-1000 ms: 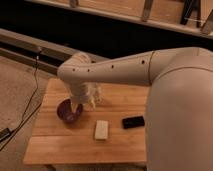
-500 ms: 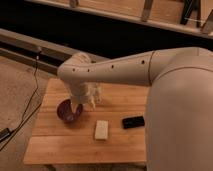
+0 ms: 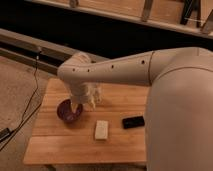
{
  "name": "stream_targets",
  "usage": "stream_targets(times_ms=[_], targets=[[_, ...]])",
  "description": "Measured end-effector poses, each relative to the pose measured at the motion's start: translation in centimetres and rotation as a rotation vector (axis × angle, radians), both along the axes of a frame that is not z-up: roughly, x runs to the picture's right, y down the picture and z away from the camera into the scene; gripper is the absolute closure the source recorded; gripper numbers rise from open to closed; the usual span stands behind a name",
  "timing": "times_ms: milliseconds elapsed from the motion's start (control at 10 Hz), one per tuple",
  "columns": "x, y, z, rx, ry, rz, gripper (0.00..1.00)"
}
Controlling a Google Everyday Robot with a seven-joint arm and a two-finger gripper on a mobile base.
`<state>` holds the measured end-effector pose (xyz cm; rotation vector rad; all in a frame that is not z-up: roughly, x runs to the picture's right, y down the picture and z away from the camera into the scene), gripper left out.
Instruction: Place the eraser on the white sponge
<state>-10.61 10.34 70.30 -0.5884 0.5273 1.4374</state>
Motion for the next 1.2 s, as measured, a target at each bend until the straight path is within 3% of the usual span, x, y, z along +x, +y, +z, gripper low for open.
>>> stream_targets(times_ms=[600, 900, 1200], targets=[[2.4, 1.1, 1.8, 0.012, 0.133, 0.021, 0.35], [4.1, 1.5, 2.7, 0.021, 0.215, 0.069, 0.35], [5.7, 1.5, 2.8, 0.035, 0.249, 0.105, 0.35]])
